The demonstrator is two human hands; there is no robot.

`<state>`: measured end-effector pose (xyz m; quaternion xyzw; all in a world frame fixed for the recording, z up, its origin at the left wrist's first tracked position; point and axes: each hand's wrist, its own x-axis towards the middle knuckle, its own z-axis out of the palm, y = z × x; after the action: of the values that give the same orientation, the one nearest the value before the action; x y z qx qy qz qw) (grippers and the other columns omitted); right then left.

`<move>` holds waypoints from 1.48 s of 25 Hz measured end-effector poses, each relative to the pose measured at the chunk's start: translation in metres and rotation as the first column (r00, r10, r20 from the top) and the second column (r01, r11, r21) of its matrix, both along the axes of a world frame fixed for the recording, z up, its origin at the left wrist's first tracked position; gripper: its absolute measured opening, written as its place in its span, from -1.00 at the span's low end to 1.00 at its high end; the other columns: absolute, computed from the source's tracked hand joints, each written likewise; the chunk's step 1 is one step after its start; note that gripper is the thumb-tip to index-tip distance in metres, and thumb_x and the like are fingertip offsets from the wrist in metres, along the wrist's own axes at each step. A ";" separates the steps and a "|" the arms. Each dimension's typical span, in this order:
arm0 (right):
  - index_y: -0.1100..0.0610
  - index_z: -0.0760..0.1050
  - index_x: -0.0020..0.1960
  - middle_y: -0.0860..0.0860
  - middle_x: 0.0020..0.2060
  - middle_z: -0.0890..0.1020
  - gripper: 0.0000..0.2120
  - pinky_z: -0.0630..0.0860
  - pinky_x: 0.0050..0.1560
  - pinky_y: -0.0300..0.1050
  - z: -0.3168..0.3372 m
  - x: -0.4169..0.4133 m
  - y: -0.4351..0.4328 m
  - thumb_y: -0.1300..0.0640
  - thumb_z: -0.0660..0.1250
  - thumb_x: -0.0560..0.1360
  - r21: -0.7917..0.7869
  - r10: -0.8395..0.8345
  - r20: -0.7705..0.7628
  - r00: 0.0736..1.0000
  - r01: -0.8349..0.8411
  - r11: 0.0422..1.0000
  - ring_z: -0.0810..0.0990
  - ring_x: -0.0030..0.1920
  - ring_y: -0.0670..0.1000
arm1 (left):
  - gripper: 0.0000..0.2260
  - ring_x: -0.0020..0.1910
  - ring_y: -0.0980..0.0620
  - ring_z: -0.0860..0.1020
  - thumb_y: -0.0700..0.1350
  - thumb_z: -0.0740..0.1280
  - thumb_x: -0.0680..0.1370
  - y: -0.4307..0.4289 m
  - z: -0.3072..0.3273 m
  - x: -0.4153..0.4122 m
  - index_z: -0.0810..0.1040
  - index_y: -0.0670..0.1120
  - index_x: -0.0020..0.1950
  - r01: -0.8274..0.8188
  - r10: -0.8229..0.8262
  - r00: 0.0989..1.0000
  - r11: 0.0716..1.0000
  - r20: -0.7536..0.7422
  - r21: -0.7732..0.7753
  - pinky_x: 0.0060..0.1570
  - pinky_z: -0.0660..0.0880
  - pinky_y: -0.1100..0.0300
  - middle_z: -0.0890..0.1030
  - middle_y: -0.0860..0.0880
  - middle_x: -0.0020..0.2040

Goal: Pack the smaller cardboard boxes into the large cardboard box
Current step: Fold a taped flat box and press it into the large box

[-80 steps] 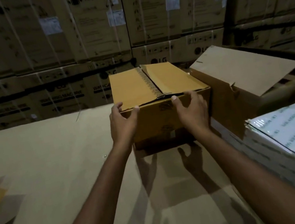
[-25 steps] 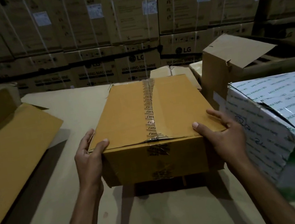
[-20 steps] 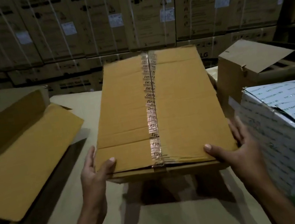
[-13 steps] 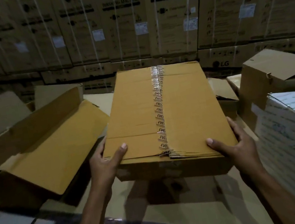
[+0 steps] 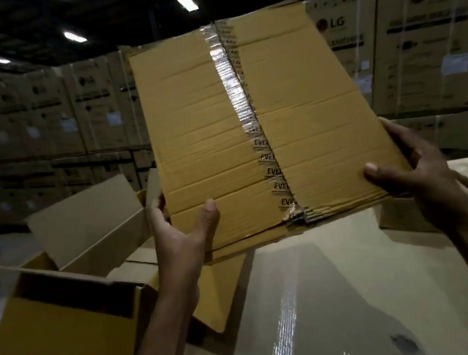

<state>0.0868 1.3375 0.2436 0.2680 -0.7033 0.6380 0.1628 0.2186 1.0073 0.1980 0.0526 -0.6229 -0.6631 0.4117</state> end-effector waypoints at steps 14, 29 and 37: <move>0.09 0.24 0.62 0.01 0.40 0.42 -0.29 0.55 -0.09 -0.35 0.064 -0.089 -0.285 0.30 0.42 0.54 0.088 0.228 0.001 0.974 -0.227 0.970 0.43 0.34 0.03 | -0.33 0.35 0.07 0.46 -0.10 0.51 0.52 -0.214 0.058 0.005 0.19 0.13 0.48 -0.319 0.300 0.944 0.934 -0.136 -0.159 0.36 0.47 -0.15 0.40 0.03 0.42; -0.24 0.35 0.47 0.03 0.39 0.49 -0.41 0.57 0.19 0.21 0.099 -0.160 -0.520 -0.31 0.35 0.48 0.542 0.101 -0.129 0.986 -0.015 0.841 0.54 0.23 0.11 | -0.18 0.32 0.02 0.43 -0.04 0.56 0.47 -0.391 0.037 -0.054 0.11 0.03 0.57 -0.474 0.476 0.879 0.878 0.013 -0.059 0.10 0.44 0.24 0.35 0.00 0.44; 0.17 0.22 0.48 0.23 0.04 0.55 -0.40 0.59 -0.17 0.04 -0.028 -0.180 -0.586 0.02 0.28 0.50 0.566 -0.206 0.644 0.737 -0.278 0.776 0.59 -0.03 0.21 | -0.48 0.55 0.00 0.24 0.14 0.50 0.50 -0.457 -0.038 -0.067 0.48 0.16 0.43 -0.039 0.260 0.900 0.848 0.351 -0.528 0.40 0.33 0.03 0.13 0.05 0.65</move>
<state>-0.0936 0.7513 0.2158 0.0711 -0.8784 0.4203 -0.2159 0.1512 0.5504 0.1599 0.1294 -0.8413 -0.4141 0.3225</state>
